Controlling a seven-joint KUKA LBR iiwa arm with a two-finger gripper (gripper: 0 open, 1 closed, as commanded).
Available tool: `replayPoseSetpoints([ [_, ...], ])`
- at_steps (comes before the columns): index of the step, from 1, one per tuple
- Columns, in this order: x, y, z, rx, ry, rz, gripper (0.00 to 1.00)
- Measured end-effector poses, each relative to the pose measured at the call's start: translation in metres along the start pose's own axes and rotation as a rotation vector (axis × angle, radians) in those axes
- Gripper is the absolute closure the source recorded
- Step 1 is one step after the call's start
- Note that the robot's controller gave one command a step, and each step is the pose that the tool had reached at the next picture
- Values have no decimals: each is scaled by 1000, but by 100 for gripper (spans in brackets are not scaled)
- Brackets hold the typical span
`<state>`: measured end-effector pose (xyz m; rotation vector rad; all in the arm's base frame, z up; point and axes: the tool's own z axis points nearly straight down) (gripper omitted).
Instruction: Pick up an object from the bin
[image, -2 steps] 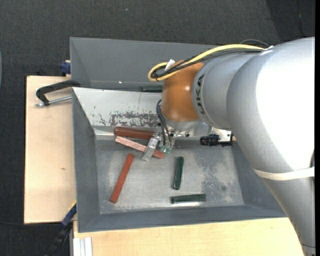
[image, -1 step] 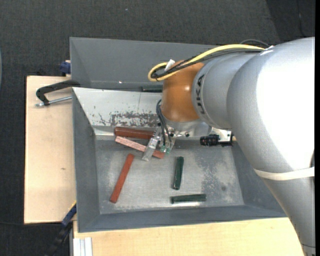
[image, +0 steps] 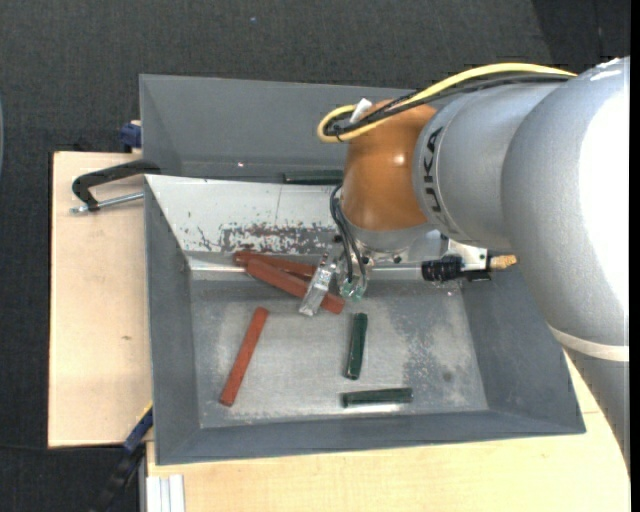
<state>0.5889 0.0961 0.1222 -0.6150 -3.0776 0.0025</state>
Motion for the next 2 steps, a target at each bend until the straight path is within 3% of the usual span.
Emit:
replayPoseSetpoints([
  [1,29,-16,-67,-1,-2,-17,100],
  [2,10,-18,-103,-6,-7,-14,100],
])
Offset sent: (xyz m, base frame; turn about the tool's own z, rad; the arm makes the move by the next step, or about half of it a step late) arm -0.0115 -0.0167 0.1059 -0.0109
